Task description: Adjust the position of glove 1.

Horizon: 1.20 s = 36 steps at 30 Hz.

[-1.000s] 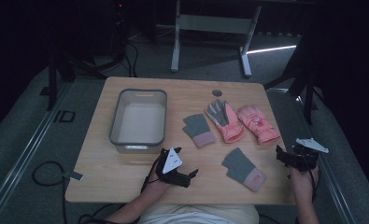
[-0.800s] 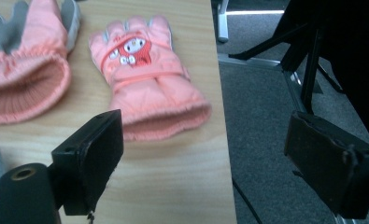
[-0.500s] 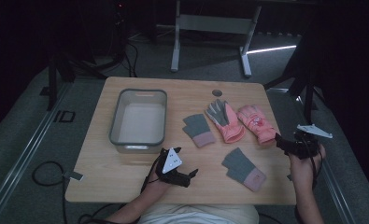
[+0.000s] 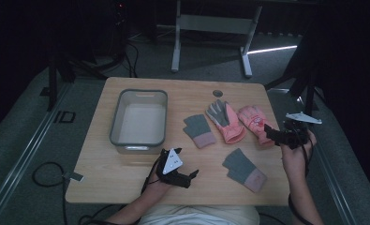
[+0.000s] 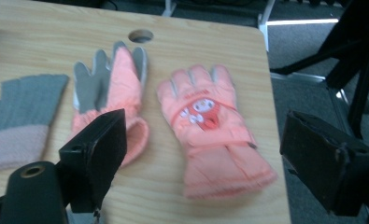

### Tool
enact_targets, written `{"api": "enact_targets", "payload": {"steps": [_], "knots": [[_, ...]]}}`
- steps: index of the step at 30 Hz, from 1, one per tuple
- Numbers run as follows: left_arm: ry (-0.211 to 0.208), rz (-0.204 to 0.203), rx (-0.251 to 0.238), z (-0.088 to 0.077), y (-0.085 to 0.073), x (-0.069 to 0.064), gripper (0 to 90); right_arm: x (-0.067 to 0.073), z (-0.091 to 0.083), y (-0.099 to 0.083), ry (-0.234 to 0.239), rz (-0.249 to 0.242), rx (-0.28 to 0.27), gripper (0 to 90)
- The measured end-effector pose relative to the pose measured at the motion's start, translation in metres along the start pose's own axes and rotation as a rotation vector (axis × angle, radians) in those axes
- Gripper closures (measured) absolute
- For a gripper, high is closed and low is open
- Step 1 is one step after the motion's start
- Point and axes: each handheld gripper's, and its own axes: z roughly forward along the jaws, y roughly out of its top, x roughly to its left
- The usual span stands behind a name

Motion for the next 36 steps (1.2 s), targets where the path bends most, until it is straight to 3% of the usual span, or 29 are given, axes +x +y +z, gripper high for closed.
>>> {"api": "enact_targets", "payload": {"steps": [6,15,22,26,36], "knots": [[-0.001,-0.001,0.000,0.000,0.000,0.000,0.0,0.016,0.004,0.011,0.022,-0.013,-0.028,11.3],[-0.001,0.005,0.001,0.000,0.000,0.000,0.0,0.048,0.014,0.027,0.137,-0.068,-0.049,11.3],[-0.001,0.001,0.001,0.000,0.000,0.000,0.0,0.067,0.025,0.035,0.194,-0.117,-0.056,18.0],[-0.001,0.002,0.001,0.000,0.000,0.000,0.0,0.083,0.034,0.038,0.252,-0.137,-0.055,23.4],[-0.001,0.005,0.001,0.000,0.000,0.000,0.0,0.117,0.058,0.036,0.339,-0.188,-0.005,32.3]]}}
